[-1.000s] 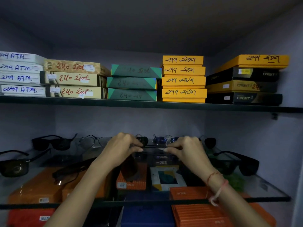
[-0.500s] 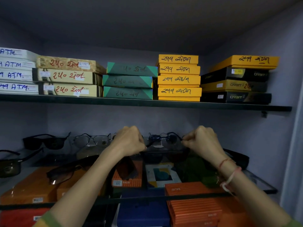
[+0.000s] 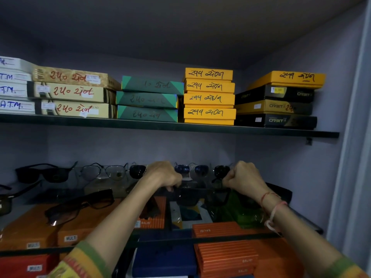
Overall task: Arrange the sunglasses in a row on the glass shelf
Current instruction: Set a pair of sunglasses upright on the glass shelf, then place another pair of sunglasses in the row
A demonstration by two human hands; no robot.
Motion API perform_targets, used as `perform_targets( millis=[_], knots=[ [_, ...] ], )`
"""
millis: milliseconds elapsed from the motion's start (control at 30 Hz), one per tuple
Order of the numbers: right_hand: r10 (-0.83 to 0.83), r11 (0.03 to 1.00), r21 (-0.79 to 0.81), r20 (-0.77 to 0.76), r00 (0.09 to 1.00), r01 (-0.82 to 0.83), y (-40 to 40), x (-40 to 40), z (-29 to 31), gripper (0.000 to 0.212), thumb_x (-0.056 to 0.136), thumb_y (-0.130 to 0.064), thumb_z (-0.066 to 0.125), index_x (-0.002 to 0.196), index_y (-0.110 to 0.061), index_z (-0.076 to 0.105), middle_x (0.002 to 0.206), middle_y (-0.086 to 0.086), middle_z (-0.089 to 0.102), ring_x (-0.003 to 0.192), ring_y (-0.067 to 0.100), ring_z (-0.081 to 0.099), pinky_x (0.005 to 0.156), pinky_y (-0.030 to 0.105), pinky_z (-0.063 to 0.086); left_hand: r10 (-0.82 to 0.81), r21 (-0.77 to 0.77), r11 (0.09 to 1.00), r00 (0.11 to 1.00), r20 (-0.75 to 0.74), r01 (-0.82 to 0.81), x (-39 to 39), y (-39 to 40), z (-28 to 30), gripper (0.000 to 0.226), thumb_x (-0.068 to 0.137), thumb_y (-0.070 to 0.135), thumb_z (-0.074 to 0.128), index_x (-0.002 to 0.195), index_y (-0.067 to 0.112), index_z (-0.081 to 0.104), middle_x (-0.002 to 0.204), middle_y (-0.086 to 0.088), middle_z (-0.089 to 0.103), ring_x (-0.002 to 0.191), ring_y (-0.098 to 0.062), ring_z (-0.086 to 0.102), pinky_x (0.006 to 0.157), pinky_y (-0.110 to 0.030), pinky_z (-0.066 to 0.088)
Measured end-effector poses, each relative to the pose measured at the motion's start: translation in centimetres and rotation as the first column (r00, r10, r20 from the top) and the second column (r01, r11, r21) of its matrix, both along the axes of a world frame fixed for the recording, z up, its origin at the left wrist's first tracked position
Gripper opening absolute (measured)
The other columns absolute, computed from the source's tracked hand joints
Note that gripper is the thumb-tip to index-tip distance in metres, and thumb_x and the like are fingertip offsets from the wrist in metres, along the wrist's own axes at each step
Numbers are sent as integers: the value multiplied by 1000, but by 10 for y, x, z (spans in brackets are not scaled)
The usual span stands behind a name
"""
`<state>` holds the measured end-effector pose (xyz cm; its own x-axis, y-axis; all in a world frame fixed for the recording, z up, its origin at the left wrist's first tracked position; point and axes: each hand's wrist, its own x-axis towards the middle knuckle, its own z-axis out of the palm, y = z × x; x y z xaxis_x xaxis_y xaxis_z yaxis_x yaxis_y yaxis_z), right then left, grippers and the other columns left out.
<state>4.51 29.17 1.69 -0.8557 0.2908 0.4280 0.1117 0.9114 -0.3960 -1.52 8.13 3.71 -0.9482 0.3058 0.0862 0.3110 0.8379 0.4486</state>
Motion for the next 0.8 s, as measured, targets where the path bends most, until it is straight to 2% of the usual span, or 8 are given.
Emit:
perform_targets(
  millis=[133, 233, 300, 367, 467, 633, 700, 800],
  knots=[
    [-1, 999, 42, 40, 999, -1, 2, -5, 1, 11, 77, -12, 71, 75, -6, 81, 84, 6, 79, 83, 22, 72, 81, 37, 60, 8, -36, 999, 1000, 10, -8, 0, -2, 0, 27, 84, 27, 65, 59, 17, 62, 58, 4, 66, 57, -5, 55, 61, -22, 43],
    [6, 997, 81, 24, 1000, -7, -10, 0, 5, 12, 80, -27, 75, 87, -21, 82, 89, -1, 78, 87, 19, 71, 82, 35, 59, 12, -53, 998, 1000, -26, -13, 1, -12, 1, 32, 86, 41, 63, 71, 14, 70, 79, 0, 74, 75, -13, 63, 75, -28, 49],
    [22, 995, 94, -60, 998, -17, -24, 5, 8, 17, 79, -35, 76, 93, -28, 81, 92, -1, 78, 86, 20, 70, 77, 34, 58, 47, -12, 999, 995, -84, -48, 4, -26, 3, 42, 87, 48, 60, 81, 9, 74, 81, -4, 73, 82, -18, 67, 72, -29, 49],
    [75, 993, 96, -126, 989, -64, -44, 10, 10, 17, 79, -37, 75, 92, -27, 81, 89, -1, 78, 82, 19, 70, 75, 35, 59, 95, 23, 995, 984, -148, -93, 6, -46, 5, 42, 88, 45, 61, 87, 6, 76, 87, -6, 75, 86, -22, 69, 70, -31, 51],
    [171, 984, 81, -157, 973, -160, -79, 16, 13, 16, 80, -36, 75, 87, -24, 83, 84, -1, 79, 77, 15, 71, 73, 33, 60, 156, 29, 988, 955, -251, -154, 5, -79, 5, 30, 88, 37, 64, 93, 11, 79, 104, -7, 75, 98, -27, 68, 83, -35, 57],
    [298, 954, 31, -2, 955, -298, -135, 15, 11, 35, 75, -54, 74, 83, -21, 82, 69, -3, 76, 52, 3, 58, 61, 27, 56, 171, -75, 978, 953, -250, -196, 4, -128, -1, 23, 84, 33, 70, 101, 19, 76, 112, -4, 72, 102, -24, 66, 82, -34, 55],
    [307, 950, 19, 95, 947, -310, -154, 13, 7, 41, 73, -57, 74, 86, -18, 81, 66, -7, 70, 59, 4, 60, 63, 27, 54, 180, -173, 961, 961, -208, -218, 5, -145, -5, 37, 78, 38, 76, 111, 23, 72, 119, -3, 67, 110, -24, 63, 88, -35, 55],
    [266, 961, 19, 227, 937, -277, -171, 9, 0, 47, 72, -53, 76, 95, -12, 76, 90, 0, 75, 84, 16, 69, 81, 36, 59, 187, -217, 950, 966, -179, -224, 3, -164, -13, 44, 75, 39, 79, 114, 23, 68, 124, -4, 64, 114, -24, 61, 92, -37, 53]
  ],
)
